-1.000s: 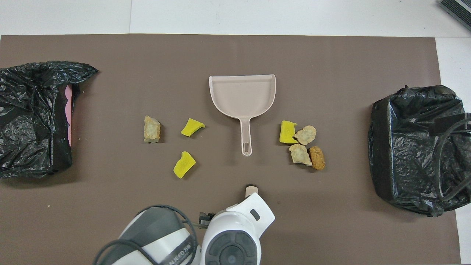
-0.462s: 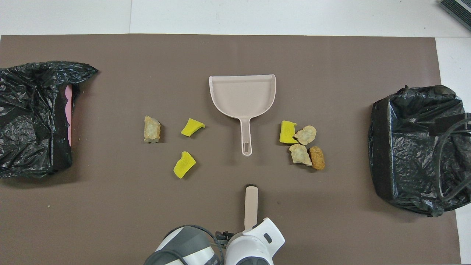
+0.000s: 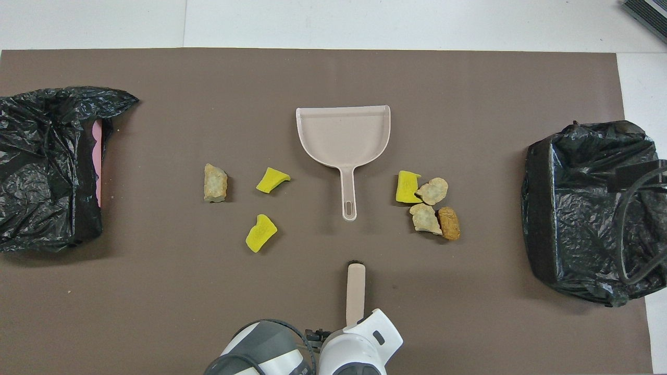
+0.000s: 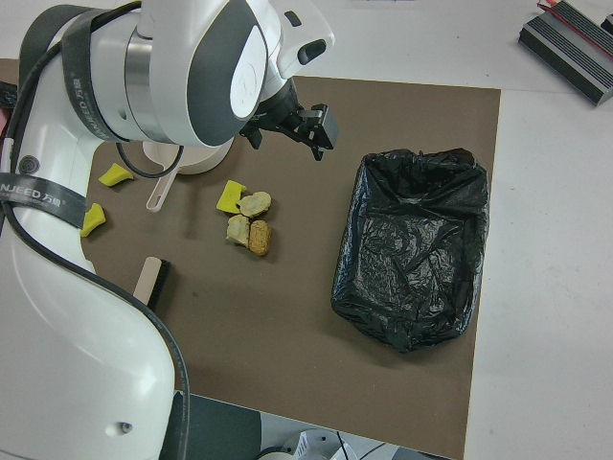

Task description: Sweep and dump trash in bin

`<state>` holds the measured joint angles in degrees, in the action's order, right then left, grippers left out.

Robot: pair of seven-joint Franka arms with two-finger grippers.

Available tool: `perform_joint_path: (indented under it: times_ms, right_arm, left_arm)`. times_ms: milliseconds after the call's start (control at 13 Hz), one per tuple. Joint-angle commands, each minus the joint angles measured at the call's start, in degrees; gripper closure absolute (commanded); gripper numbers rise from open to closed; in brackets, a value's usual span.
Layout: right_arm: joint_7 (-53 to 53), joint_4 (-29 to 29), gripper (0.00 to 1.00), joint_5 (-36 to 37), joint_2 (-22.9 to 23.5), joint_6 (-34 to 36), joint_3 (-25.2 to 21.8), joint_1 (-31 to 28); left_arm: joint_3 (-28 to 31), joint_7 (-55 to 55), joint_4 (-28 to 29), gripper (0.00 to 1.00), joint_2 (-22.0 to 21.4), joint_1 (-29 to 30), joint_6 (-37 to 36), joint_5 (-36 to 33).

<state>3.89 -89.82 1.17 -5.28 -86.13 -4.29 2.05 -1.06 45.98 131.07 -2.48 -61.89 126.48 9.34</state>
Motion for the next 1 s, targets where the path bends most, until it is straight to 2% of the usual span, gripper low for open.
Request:
perform_joint_path:
  times_ms: [0,231,308,462,538,615,923]
  right_arm:
    - [-1.25,0.96,0.00,-0.47,0.45,0.78,0.15,-0.47]
    - [-1.25,0.96,0.00,-0.47,0.45,0.78,0.15,-0.47]
    - [-1.25,0.96,0.00,-0.47,0.45,0.78,0.15,-0.38]
    - [-1.25,0.96,0.00,-0.47,0.45,0.78,0.15,-0.47]
    - [-1.25,0.96,0.00,-0.47,0.45,0.78,0.15,-0.47]
    - [-1.25,0.96,0.00,-0.47,0.45,0.78,0.15,-0.47]
    - [-1.25,0.96,0.00,-0.47,0.45,0.78,0.15,-0.38]
  left_arm:
    - [0.97,-1.07,1.47,0.00,1.68,-2.00,2.88,2.52]
    - [0.97,-0.46,1.47,0.00,2.57,-2.53,4.39,2.70]
    - [0.97,-0.28,1.47,0.03,2.57,-2.53,4.30,2.70]
    - [0.97,-0.10,1.47,0.26,2.48,-2.62,3.86,2.70]
    - [0.97,-0.10,1.38,0.47,2.48,-2.62,3.51,2.70]
    - [1.15,-0.19,1.20,0.61,2.57,-2.53,3.51,2.70]
    - [1.41,-0.28,0.85,1.00,2.57,-2.18,2.11,2.70]
